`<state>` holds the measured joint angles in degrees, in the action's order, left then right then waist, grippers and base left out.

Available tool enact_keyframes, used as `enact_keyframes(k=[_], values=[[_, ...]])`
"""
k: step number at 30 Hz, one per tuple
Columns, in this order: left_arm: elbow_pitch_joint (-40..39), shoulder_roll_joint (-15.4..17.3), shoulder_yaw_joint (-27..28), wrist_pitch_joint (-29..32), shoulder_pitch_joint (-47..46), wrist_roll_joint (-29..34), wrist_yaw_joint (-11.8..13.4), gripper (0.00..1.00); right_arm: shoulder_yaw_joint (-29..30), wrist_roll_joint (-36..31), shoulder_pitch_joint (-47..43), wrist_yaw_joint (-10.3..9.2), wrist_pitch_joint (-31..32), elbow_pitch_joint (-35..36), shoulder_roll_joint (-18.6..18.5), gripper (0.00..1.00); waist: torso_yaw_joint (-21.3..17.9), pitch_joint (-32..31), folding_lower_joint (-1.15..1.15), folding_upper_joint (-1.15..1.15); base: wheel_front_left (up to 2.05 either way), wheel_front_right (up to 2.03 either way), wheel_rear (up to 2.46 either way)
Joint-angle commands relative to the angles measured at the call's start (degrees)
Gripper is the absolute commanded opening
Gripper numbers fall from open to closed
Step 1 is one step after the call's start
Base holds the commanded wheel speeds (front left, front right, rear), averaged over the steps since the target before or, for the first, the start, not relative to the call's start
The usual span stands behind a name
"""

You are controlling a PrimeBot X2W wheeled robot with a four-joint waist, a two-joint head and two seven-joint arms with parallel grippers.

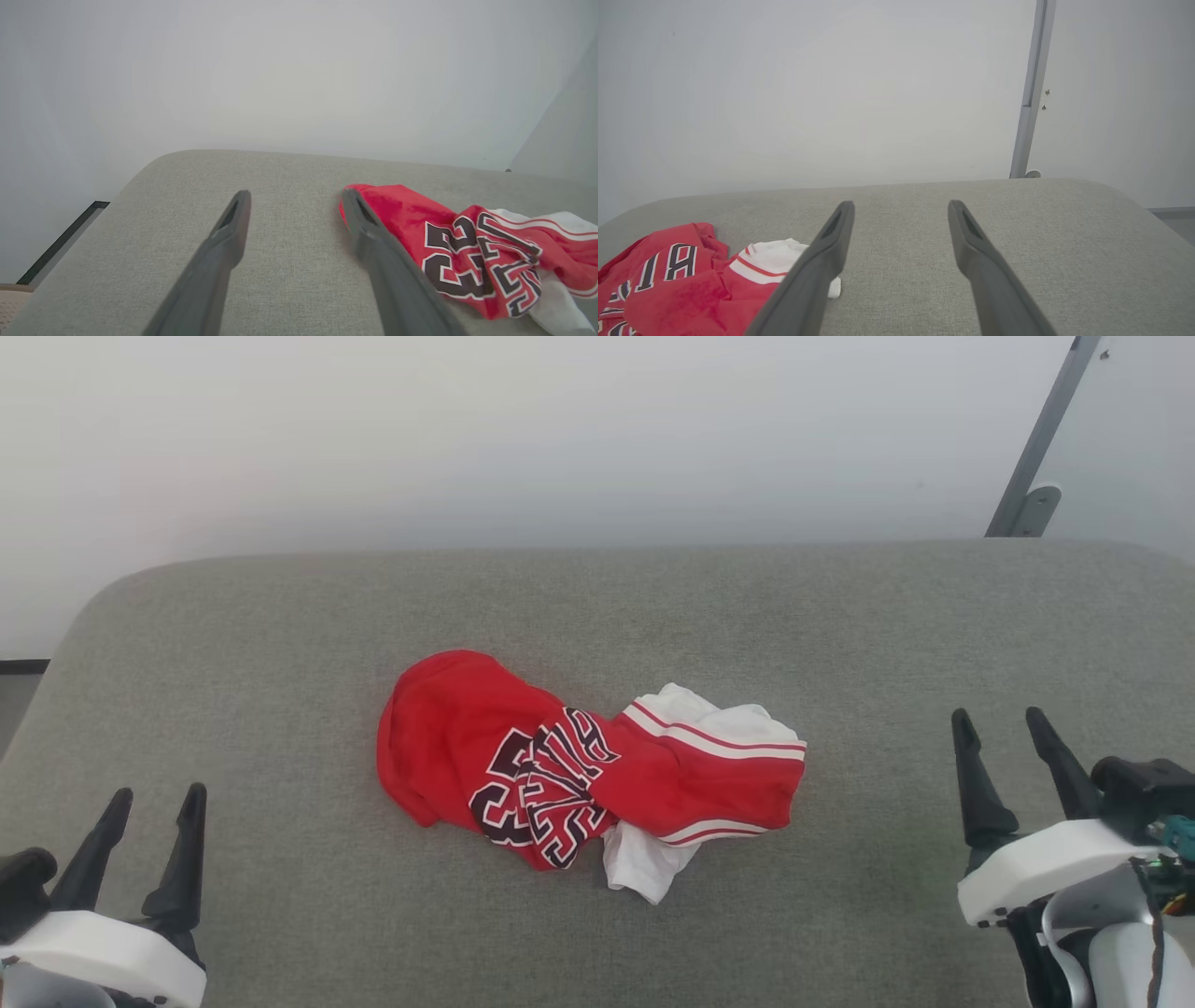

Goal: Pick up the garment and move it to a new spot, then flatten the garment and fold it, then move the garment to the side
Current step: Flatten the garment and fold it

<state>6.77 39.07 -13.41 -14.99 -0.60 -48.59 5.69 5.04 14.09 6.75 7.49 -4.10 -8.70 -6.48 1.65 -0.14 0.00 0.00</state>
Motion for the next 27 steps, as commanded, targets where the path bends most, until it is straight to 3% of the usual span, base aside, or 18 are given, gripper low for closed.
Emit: enact_keyframes(k=[1, 17, 27], values=[[-0.2, -0.5, 0.6, -0.3, 0.7, 0.9, -0.4, 1.00, -0.6, 0.5, -0.2, 0.00, 0.5, 0.2, 0.2, 1.00, 0.1, 0.1, 0.00, 0.00, 0.00, 0.00, 0.00], [-1.5, -4.6, 0.2, -0.3, -1.2, 3.0, -2.3, 1.00, -6.5, 3.2, 6.1, 0.00, 5.7, -1.7, -3.6, 1.00, 5.5, 4.1, 0.00, 0.00, 0.00, 0.00, 0.00], [0.4, -7.9, -3.1, -0.2, -6.1, 4.7, -4.1, 1.00, -12.3, 7.4, 15.8, 0.00, 15.5, -9.1, -8.7, 1.00, 11.6, 8.6, 0.00, 0.00, 0.00, 0.00, 0.00]])
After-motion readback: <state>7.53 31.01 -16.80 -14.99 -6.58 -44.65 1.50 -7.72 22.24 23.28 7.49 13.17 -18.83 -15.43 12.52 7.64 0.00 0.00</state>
